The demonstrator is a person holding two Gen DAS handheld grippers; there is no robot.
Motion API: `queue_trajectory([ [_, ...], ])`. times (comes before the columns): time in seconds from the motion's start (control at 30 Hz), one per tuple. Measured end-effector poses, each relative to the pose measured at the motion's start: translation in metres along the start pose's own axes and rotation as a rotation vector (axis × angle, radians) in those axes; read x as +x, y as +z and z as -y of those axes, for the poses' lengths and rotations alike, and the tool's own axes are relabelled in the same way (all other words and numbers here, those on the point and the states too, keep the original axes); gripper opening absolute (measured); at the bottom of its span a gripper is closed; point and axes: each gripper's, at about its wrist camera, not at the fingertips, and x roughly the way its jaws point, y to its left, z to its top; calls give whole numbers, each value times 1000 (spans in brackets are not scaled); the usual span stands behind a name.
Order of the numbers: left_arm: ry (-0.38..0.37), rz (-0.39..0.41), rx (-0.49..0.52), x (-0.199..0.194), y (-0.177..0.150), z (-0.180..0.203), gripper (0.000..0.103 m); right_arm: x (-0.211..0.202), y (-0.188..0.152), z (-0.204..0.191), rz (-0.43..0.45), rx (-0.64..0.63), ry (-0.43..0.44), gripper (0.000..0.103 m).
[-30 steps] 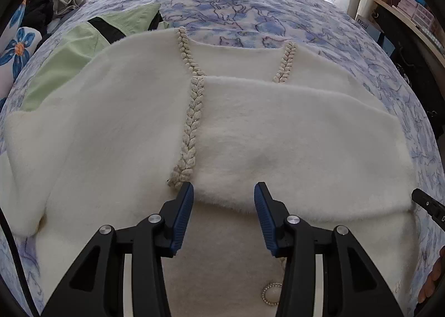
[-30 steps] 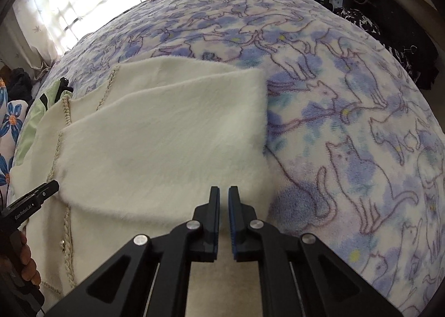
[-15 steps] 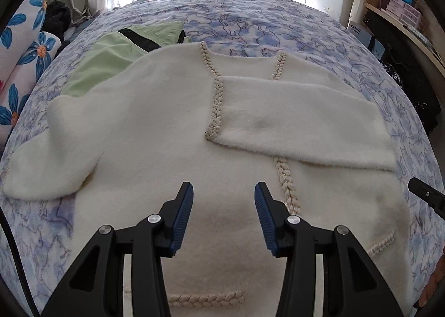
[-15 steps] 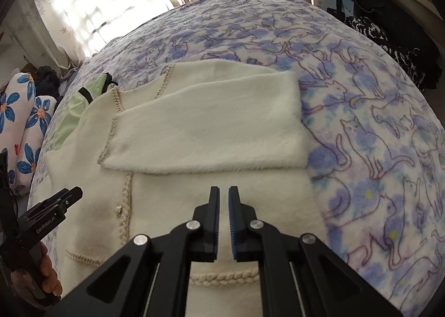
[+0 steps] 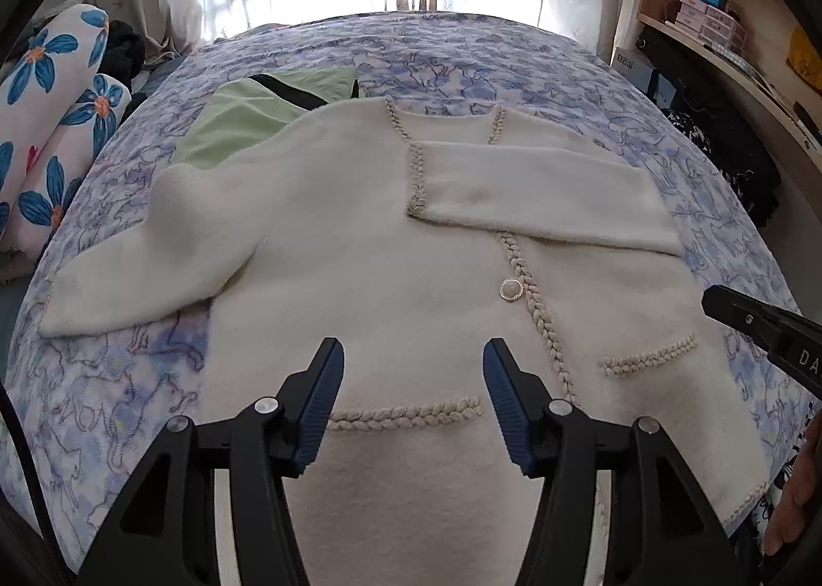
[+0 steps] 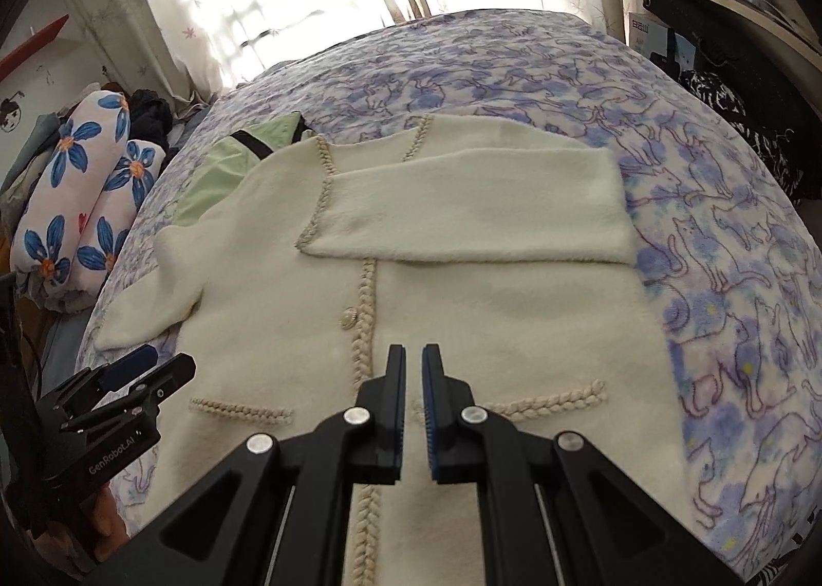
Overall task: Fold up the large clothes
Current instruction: 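Move the left tool to the other sleeve cuff and grasp it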
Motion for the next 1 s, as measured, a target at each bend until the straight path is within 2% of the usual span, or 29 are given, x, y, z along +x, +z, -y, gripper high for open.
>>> queue_trajectory([
  [0.13, 9, 34, 2, -19, -15, -20, 66, -7, -6, -30, 5, -37, 19, 9],
  [0.23, 28, 51, -22, -28, -26, -41, 69, -8, -11, -52, 18, -66, 33, 26],
  [0.27, 32, 54, -33, -30, -29, -49, 69, -7, -12, -61, 23, -80, 32, 28],
  [0.47, 39, 42, -117, -26, -38, -102, 70, 8, -17, -107, 22, -157, 39, 29],
  [0.77, -52, 21, -257, 4, -41, -192, 70, 51, -9, -167, 34, -254, 3, 29],
  [1.0, -57, -3, -326, 37, -35, -256, 70, 93, 3, -203, 28, -262, -8, 29],
])
